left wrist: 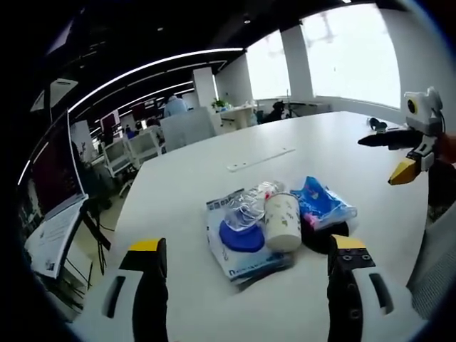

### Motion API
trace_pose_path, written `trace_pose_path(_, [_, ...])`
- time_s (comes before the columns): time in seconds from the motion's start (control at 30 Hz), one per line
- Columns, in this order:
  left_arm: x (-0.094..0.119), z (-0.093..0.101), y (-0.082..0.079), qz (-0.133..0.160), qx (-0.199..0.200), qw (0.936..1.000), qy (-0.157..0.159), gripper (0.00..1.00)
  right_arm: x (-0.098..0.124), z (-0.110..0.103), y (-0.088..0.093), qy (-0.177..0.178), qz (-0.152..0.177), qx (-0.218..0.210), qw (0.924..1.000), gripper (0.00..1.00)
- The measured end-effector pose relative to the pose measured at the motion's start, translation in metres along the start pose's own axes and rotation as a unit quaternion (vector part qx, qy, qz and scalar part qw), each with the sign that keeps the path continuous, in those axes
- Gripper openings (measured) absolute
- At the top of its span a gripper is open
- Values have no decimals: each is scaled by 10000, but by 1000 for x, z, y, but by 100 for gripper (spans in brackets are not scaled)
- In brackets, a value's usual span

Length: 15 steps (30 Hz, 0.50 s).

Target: Arrange the tabletop items into an orderly group along one side of the table until the central work area is clear of visible clutter.

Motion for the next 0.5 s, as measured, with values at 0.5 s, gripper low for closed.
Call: trace_pose_path(0.5, [-17, -6, 0, -120, -78, 9999, 20, 91, -18, 6, 2, -94, -94, -107, 9999, 95])
Point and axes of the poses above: the point that each gripper's makers call its tool centre point, and the gripper's own axes: x roughly backward along the fingers, z roughly to its right, y roughly out of its underside, the point moved 6 cm from there along x, roughly backward along the fingers, and after that the axes turned 1 degree about x, right-handed, at the moved point
